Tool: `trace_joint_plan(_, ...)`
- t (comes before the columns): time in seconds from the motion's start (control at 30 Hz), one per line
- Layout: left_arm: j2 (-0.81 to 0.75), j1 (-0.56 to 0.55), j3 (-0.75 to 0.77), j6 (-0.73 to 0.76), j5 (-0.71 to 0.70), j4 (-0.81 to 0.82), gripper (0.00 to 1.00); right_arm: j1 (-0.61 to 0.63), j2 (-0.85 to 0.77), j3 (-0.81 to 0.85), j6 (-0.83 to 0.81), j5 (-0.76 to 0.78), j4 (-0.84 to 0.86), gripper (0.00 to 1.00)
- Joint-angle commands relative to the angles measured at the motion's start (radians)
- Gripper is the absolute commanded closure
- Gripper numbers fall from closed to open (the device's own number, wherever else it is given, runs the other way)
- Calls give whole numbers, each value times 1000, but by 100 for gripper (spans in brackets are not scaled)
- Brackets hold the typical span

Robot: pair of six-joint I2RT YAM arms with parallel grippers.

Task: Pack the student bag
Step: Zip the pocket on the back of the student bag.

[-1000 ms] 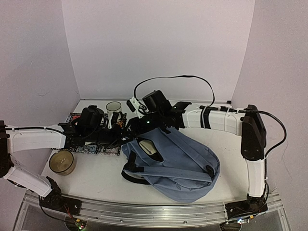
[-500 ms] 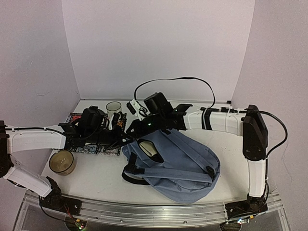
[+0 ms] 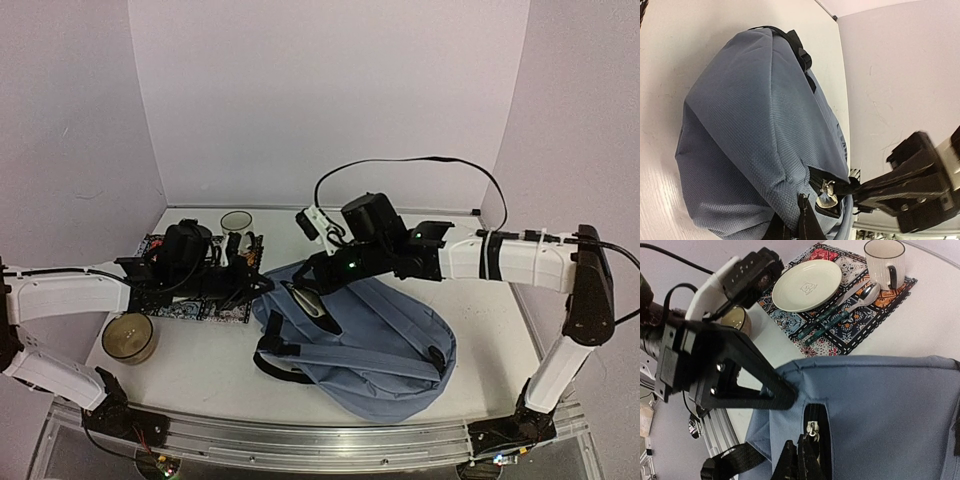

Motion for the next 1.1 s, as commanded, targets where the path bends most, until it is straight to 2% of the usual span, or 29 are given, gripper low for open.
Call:
trace_joint_plan(0.0,-63,20,33,-88,-98,145,100,2,-86,-94,13,-49,33,100)
trace_joint_plan(0.4,-38,35,109,-106,-249,87,100,7,-274,-279,10,-12,17,100)
trace_joint_plan(0.63,7,43,121,-87,-254,67,100,7,-299,-315,16,-2,10,100)
trace_joint_plan(0.8,29,63,137,-49,-272,34,100,7,-327,-381,26,67,7,100)
trace_joint_plan(1.07,191,69,171,-20,-228,50,100,-3,-341,-469,58,164,-3,100)
